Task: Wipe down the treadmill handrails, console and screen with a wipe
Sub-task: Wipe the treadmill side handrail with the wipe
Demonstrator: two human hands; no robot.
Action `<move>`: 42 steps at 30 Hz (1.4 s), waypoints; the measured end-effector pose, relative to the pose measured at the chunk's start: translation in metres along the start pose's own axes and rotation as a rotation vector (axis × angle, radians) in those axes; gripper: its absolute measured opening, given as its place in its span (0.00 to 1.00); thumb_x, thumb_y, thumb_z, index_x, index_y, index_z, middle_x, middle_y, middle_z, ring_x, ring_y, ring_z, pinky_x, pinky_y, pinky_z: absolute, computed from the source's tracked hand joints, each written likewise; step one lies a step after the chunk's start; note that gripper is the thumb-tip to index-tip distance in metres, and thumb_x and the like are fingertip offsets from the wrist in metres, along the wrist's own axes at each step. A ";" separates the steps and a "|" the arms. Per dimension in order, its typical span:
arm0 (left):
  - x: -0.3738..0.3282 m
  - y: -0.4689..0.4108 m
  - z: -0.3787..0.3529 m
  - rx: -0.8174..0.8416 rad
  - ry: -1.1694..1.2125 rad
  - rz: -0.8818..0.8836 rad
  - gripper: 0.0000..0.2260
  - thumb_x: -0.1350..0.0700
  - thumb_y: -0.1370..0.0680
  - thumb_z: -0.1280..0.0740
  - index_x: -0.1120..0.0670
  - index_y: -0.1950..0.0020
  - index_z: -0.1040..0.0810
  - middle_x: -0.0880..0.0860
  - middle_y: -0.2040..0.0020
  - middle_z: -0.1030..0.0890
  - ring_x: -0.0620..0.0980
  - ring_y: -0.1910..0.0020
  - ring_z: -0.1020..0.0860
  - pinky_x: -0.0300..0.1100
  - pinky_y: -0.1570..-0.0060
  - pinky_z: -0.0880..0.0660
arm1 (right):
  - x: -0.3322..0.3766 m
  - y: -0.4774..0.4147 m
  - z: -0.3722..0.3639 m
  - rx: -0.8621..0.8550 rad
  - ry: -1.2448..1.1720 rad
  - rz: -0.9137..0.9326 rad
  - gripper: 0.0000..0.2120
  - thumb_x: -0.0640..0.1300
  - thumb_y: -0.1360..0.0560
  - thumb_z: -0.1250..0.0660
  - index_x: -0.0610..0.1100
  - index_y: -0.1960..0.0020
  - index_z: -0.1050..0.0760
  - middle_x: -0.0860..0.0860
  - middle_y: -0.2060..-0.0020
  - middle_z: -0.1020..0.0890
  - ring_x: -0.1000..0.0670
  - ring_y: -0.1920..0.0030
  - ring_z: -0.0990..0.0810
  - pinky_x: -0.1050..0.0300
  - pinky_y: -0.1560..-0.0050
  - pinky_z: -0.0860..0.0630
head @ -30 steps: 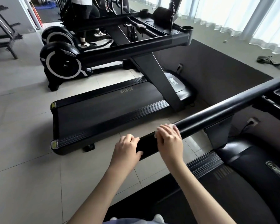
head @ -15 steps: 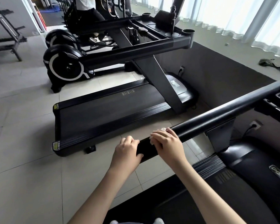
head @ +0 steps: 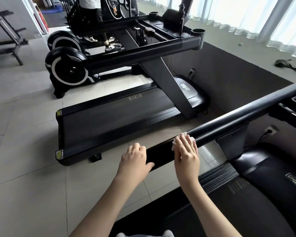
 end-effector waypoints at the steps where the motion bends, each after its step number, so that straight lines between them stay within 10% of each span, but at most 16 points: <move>1: -0.005 -0.001 0.000 -0.010 0.000 -0.016 0.20 0.44 0.21 0.38 0.52 0.34 0.33 0.50 0.38 0.31 0.50 0.38 0.32 0.42 0.41 0.32 | 0.007 0.004 -0.003 0.014 -0.030 0.011 0.15 0.43 0.22 0.40 0.38 0.42 0.19 0.44 0.38 0.21 0.43 0.33 0.26 0.48 0.28 0.38; 6: -0.012 -0.008 -0.003 -0.063 0.002 -0.022 0.20 0.45 0.21 0.36 0.50 0.32 0.31 0.49 0.38 0.29 0.49 0.38 0.31 0.40 0.41 0.34 | 0.006 0.006 -0.003 0.073 -0.013 0.204 0.13 0.39 0.24 0.36 0.40 0.41 0.19 0.45 0.39 0.20 0.47 0.33 0.27 0.47 0.29 0.36; 20: -0.012 -0.002 -0.004 -0.139 0.085 0.034 0.21 0.47 0.21 0.35 0.50 0.29 0.31 0.47 0.37 0.29 0.48 0.37 0.33 0.38 0.40 0.36 | -0.014 -0.067 -0.012 0.253 0.110 -0.016 0.15 0.44 0.28 0.43 0.43 0.69 0.23 0.49 0.69 0.18 0.45 0.63 0.20 0.52 0.42 0.28; 26: -0.013 -0.001 -0.006 -0.156 0.083 0.077 0.21 0.49 0.22 0.34 0.52 0.31 0.30 0.49 0.38 0.28 0.50 0.38 0.32 0.40 0.38 0.35 | 0.023 -0.028 -0.007 0.270 -0.117 0.305 0.10 0.38 0.25 0.39 0.41 0.58 0.19 0.49 0.54 0.16 0.48 0.50 0.20 0.54 0.39 0.29; 42: -0.017 0.003 -0.014 -0.302 0.104 0.180 0.20 0.55 0.36 0.20 0.62 0.49 0.19 0.58 0.56 0.21 0.61 0.56 0.23 0.51 0.55 0.24 | -0.042 -0.024 0.009 0.084 -0.071 0.208 0.15 0.38 0.23 0.41 0.38 0.42 0.20 0.43 0.38 0.21 0.44 0.33 0.27 0.47 0.30 0.37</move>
Point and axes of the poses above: each hand's wrist, its own y-axis away from the middle knuckle, its own z-axis out of the back of the hand, x = y × z, the point moved 8 cm from there along -y, towards the middle knuckle
